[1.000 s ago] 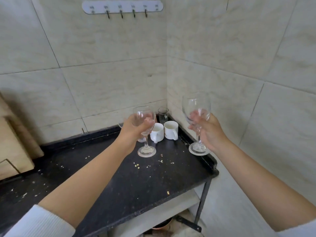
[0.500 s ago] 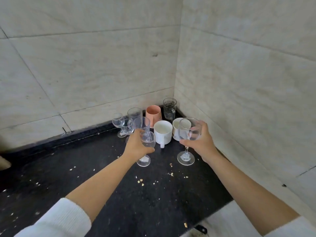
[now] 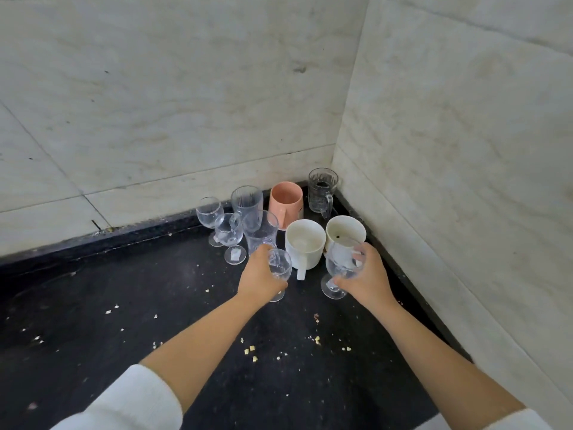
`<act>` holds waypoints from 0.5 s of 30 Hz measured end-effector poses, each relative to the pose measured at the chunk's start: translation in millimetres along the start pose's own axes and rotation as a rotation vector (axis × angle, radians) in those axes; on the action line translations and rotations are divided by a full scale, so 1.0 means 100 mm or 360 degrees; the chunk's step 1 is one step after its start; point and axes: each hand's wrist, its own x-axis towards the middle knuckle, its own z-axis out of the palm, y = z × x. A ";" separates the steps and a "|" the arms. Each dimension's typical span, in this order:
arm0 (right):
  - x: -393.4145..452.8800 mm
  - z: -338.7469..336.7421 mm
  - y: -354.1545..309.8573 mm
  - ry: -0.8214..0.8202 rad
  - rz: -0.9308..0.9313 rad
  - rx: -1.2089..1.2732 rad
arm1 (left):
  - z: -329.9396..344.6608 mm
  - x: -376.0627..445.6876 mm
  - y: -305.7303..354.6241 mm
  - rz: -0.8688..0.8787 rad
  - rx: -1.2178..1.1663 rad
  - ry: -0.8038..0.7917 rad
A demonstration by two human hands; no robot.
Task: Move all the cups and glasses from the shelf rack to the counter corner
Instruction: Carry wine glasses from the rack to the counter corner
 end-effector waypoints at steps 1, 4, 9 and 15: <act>0.04 0.01 0.02 -0.0023 -0.0012 -0.0001 | 0.01 0.02 0.01 -0.0005 -0.0014 0.0013; 0.14 0.02 0.11 -0.0064 -0.0004 0.0024 | 0.05 0.05 0.02 -0.0045 -0.0031 0.0050; 0.23 0.00 0.18 -0.0169 -0.0090 0.0014 | 0.11 0.11 0.03 -0.0164 -0.0015 0.0033; 0.30 -0.05 0.17 -0.0318 -0.0211 0.0002 | 0.19 0.13 0.03 -0.0299 -0.0045 0.0072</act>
